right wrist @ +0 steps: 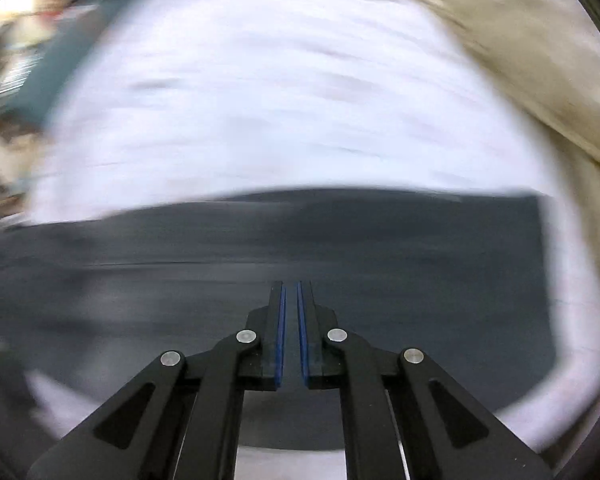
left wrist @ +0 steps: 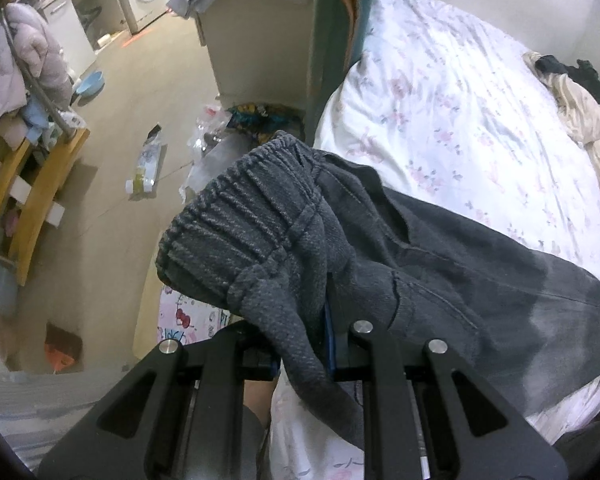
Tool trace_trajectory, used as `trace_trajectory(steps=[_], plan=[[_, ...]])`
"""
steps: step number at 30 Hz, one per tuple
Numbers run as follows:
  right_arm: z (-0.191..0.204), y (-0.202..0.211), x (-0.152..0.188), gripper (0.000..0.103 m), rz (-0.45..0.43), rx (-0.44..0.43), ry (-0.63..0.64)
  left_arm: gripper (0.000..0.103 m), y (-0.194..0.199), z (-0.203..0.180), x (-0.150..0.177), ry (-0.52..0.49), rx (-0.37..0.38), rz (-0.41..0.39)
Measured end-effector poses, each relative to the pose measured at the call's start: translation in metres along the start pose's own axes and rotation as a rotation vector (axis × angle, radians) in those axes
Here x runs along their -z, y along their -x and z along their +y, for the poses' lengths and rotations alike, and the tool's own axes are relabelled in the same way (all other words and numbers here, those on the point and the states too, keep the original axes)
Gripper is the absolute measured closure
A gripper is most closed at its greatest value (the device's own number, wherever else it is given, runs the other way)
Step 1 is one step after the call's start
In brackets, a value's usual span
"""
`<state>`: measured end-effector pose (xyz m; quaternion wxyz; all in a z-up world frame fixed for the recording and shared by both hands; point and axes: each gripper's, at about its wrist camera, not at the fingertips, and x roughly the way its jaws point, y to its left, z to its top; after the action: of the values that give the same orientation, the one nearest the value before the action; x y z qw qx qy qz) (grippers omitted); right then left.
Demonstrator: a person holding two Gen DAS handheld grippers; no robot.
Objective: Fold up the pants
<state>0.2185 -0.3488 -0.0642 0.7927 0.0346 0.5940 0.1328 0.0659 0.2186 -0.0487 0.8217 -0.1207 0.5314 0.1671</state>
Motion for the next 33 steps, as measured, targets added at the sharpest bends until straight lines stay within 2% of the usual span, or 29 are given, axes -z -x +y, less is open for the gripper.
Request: trace_trajectory(steps=[3,6,7,10,12,14,18,19,22,24,26,27,28,32,33], plan=[[0.114,-0.025,0.016,0.096,-0.016,-0.245,0.038,0.09,0.007,-0.012,0.001,-0.048,-0.007,-0.036],[0.206,-0.068,0.039,0.096,0.036,-0.474,0.022,0.09,0.013,-0.023,0.004,-0.097,-0.012,-0.067],[0.238,-0.085,0.047,0.096,0.077,-0.545,0.029,0.09,0.014,-0.025,0.004,-0.107,-0.009,-0.072],[0.297,-0.127,0.067,0.096,0.143,-0.609,0.068,0.09,0.016,-0.028,0.004,-0.119,0.018,-0.071],[0.32,-0.165,0.078,0.096,0.229,-0.572,0.061,0.09,0.016,-0.029,0.004,-0.121,0.057,-0.056],[0.338,-0.2,0.096,0.101,0.305,-0.504,0.028,0.09,0.007,-0.031,0.007,-0.107,0.128,0.009],[0.326,-0.192,0.092,0.103,0.333,-0.524,-0.008,0.09,0.019,-0.046,0.008,-0.183,0.079,-0.063],[0.32,-0.18,0.091,0.095,0.315,-0.531,0.009,0.09,0.021,-0.049,0.009,-0.198,0.075,-0.075],[0.283,-0.133,0.088,0.095,0.219,-0.559,0.025,0.09,0.028,-0.058,0.013,-0.238,0.088,-0.099],[0.251,-0.106,0.085,0.093,0.162,-0.538,0.012,0.09,0.035,-0.064,0.018,-0.256,0.101,-0.125],[0.216,-0.079,0.083,0.06,0.102,-0.469,-0.008,0.09,0.045,-0.079,0.026,-0.317,0.069,-0.169],[0.191,-0.064,0.083,0.025,0.063,-0.437,-0.038,0.09,0.048,-0.086,0.029,-0.347,0.063,-0.184],[0.165,-0.048,0.083,0.014,0.02,-0.408,-0.074,0.09,0.054,-0.097,0.034,-0.383,0.056,-0.201],[0.095,-0.017,0.09,0.014,-0.075,-0.303,-0.154,0.09,0.072,-0.149,0.056,-0.504,0.034,-0.284],[0.074,-0.009,0.096,0.014,-0.098,-0.286,-0.193,0.09,0.076,-0.171,0.066,-0.563,0.026,-0.309]])
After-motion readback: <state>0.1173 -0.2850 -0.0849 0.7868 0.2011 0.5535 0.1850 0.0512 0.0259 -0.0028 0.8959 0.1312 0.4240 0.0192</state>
